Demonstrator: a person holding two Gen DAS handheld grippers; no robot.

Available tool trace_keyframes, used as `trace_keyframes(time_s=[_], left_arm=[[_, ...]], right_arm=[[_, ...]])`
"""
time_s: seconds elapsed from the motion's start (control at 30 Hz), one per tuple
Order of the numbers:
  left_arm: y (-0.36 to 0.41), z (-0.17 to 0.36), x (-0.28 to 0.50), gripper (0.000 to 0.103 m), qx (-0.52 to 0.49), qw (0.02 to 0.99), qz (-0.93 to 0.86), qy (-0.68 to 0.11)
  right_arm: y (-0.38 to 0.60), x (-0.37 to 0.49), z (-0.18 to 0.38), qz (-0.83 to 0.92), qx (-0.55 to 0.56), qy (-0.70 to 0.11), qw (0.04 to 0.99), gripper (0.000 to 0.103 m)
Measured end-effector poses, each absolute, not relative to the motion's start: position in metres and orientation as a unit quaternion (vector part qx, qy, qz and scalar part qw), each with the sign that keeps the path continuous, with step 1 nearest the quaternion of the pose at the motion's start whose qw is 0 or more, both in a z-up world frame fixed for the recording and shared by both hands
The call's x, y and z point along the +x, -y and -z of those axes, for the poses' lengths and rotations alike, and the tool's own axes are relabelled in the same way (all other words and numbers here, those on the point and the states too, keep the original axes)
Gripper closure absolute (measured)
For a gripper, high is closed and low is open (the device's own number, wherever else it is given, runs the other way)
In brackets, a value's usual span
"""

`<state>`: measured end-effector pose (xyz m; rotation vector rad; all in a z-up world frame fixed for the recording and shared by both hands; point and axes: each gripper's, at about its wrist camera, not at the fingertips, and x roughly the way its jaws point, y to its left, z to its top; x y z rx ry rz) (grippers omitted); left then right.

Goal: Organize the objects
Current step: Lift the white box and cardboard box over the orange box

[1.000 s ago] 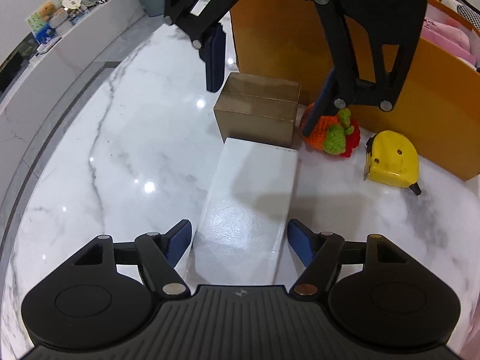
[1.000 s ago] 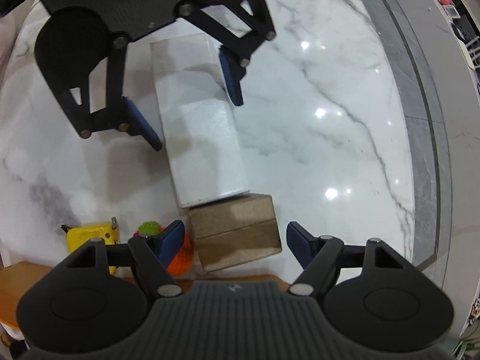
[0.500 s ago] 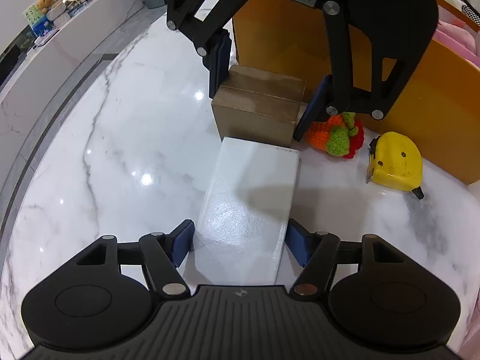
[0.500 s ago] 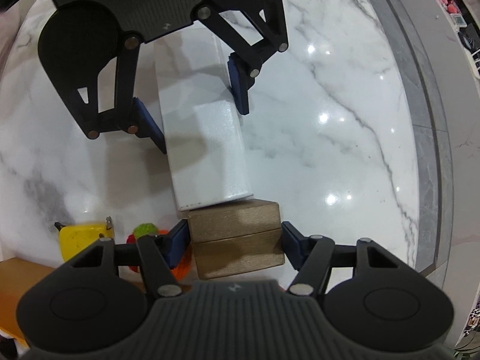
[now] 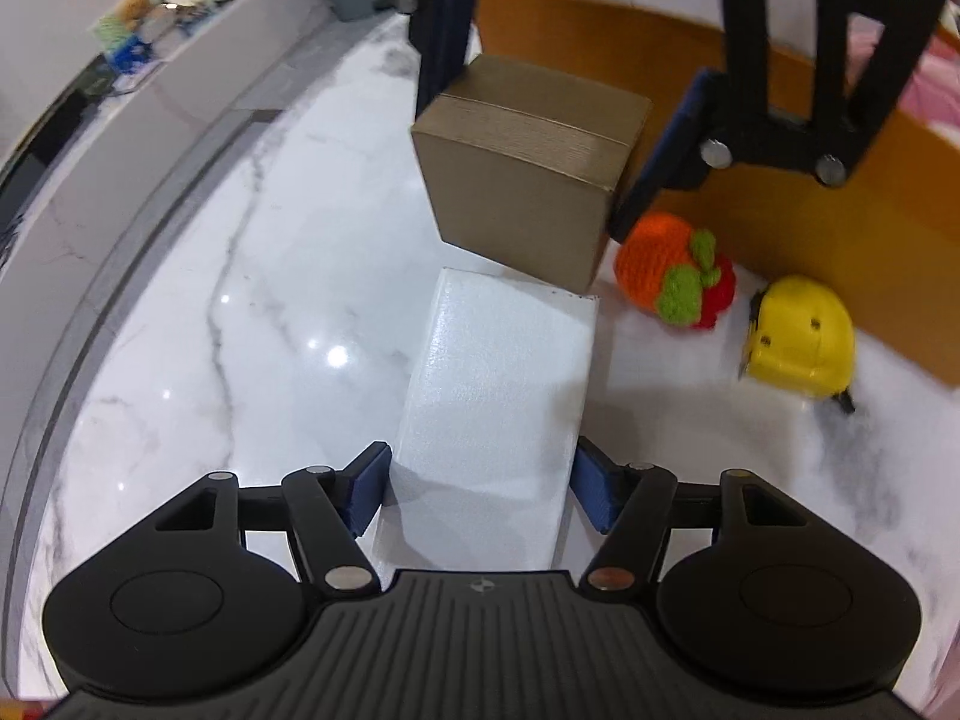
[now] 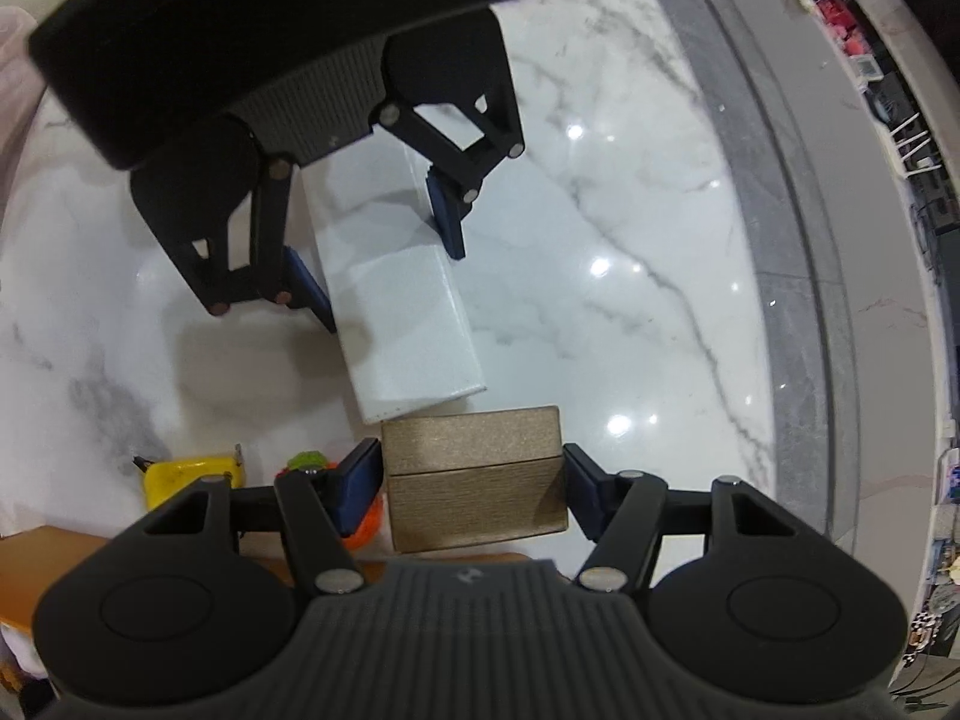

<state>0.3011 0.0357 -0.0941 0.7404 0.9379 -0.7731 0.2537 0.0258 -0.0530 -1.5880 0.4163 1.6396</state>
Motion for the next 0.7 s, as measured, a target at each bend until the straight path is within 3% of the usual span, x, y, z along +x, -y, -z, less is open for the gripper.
trace_keyframes(time_s=[0.37,0.7], left_arm=[[-0.034,0.053,0.276,0.029,0.341,0.792,0.318,-0.394],[0.028,-0.005,0.240,0.029,0.400,0.794,0.330,-0.316]], right_arm=[[0.009,0.235,0.004,-0.655,-0.601,-0.134,0.438,0.038],[0.076,0.236,-0.048,-0.635,-0.592,-0.106,0.485,0.038]])
